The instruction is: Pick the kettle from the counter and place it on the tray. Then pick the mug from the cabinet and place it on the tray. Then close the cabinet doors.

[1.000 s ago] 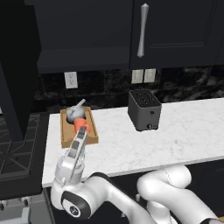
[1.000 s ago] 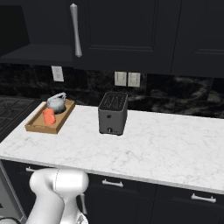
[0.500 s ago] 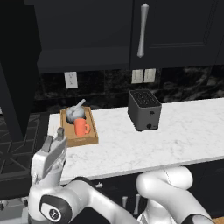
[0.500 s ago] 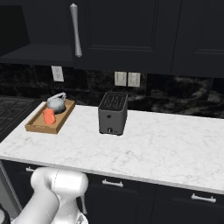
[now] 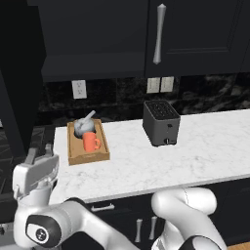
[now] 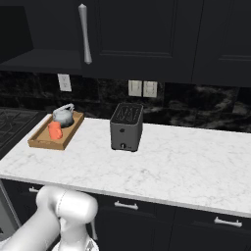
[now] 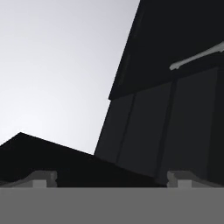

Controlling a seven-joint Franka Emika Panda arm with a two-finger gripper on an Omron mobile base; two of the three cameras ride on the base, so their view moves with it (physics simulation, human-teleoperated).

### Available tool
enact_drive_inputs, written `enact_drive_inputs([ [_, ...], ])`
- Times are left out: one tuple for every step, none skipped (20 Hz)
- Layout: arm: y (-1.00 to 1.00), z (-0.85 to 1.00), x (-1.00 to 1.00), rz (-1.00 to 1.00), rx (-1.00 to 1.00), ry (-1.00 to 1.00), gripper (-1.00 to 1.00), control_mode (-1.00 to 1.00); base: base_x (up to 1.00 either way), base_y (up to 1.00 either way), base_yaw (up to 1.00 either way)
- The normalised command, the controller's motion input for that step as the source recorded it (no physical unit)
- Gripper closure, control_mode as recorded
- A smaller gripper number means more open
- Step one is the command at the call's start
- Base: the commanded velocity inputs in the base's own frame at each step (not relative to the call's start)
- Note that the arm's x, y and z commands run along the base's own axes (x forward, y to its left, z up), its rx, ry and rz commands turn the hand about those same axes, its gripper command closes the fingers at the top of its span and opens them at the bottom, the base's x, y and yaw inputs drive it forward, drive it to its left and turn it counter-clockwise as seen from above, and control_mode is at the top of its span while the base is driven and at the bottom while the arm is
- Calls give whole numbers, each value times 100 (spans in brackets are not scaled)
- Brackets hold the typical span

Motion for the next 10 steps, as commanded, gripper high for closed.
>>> enact_drive_inputs([
  [46,-11,38,0,-7,8,-100,-100,0,0,0],
  [46,-10,38,0,-6,9,-100,-100,0,0,0],
  [46,-7,39,0,-6,8,-100,-100,0,0,0],
  [48,-7,40,0,-7,9,-100,-100,0,0,0],
  [48,-7,41,0,-7,9,-100,-100,0,0,0],
  [49,-9,42,0,-8,9,-100,-100,0,0,0],
  [48,-10,38,0,-8,8,-100,-100,0,0,0],
  [48,-11,36,0,-8,8,-100,-100,0,0,0],
  [47,-12,33,0,-9,7,-100,-100,0,0,0],
  [48,-13,32,0,-9,6,-100,-100,0,0,0],
])
